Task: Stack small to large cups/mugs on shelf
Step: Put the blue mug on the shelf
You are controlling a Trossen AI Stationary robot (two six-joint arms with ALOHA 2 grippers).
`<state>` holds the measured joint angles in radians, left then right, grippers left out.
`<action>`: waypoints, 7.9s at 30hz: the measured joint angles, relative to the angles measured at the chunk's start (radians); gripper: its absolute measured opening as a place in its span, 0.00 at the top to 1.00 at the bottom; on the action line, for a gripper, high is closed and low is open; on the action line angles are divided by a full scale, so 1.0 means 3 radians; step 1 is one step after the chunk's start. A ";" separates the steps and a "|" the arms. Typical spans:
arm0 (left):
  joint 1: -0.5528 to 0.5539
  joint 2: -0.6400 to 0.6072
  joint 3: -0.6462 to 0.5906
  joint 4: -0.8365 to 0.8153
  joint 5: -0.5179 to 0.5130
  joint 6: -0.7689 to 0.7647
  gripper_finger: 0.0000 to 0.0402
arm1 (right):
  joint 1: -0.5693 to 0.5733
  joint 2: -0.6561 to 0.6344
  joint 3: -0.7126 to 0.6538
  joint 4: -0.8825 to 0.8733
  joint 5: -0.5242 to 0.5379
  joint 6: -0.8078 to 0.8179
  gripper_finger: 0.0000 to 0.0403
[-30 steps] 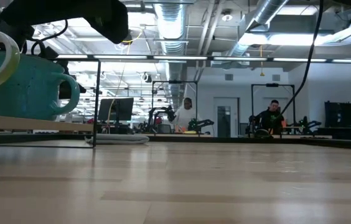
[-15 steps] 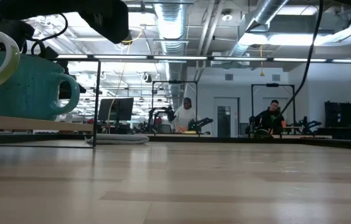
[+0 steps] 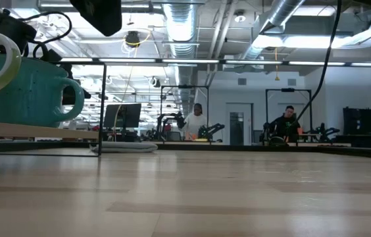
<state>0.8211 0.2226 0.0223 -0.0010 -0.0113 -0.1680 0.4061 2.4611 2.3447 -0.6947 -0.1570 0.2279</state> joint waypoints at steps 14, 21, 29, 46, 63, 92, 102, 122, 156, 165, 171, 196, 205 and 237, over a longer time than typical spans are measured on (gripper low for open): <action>0.0001 0.0000 0.0002 -0.0021 0.0009 0.0000 0.35 | 0.0042 0.0000 0.0000 0.0267 -0.0010 0.0000 0.67; 0.0001 0.0000 0.0002 -0.0025 0.0009 0.0000 0.35 | 0.0041 0.0000 0.0000 0.0184 0.0001 0.0025 0.67; 0.0001 0.0000 0.0002 -0.0027 0.0008 0.0000 0.35 | 0.0041 0.0000 0.0001 0.0024 0.0013 0.0113 0.67; 0.0001 0.0000 0.0002 -0.0029 0.0003 0.0000 0.35 | 0.0013 0.0000 0.0001 0.0012 0.0093 0.0000 0.67; 0.0000 0.0000 0.0002 -0.0029 0.0003 0.0000 0.35 | -0.0006 0.0000 0.0001 0.0080 0.0089 0.0017 0.67; 0.0001 0.0000 -0.0001 0.0027 0.0379 -0.0278 0.35 | -0.0059 0.0000 0.0003 -0.0124 -0.0534 0.0553 0.67; 0.0004 0.0000 -0.0003 0.0064 0.0676 -0.0471 0.35 | -0.0088 0.0000 0.0003 0.0048 -0.0251 0.0549 0.67; -0.0001 -0.0001 0.0378 0.0489 0.0375 -0.0049 0.35 | -0.0576 -0.0217 0.0004 -0.0816 0.0715 0.0410 0.67; 0.0064 0.0044 0.3564 -0.2493 0.1858 -0.0323 0.35 | -0.1508 -0.1607 -0.0066 -0.0467 0.0474 -0.1272 0.67; 0.0449 0.0045 0.3565 -0.2525 0.2562 -0.0211 0.35 | -0.1651 -0.2005 -0.1080 0.0737 0.0242 -0.1135 0.67; 0.0683 0.0043 0.3565 -0.2709 0.2814 -0.0096 0.38 | -0.1562 -0.2721 -0.2183 0.1546 0.0301 -0.1056 0.67; 0.1801 0.0202 0.3843 -0.2936 0.2723 -0.0104 0.46 | -0.1528 -0.3992 -0.4398 0.2952 0.1138 -0.0204 0.67; 0.1226 0.0424 0.3752 -0.2715 0.2768 -0.0165 0.46 | -0.1439 -0.3992 -0.4398 0.2944 0.1138 -0.0084 0.67; -0.1954 0.0898 0.2767 -0.1647 -0.0045 -0.0050 0.46 | -0.1582 -0.3992 -0.4398 0.2536 0.1514 -0.0256 0.67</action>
<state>0.2349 0.4920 0.8524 -0.4950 -0.0249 -0.1829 -0.0685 1.2636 1.0252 0.0661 0.2974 0.1511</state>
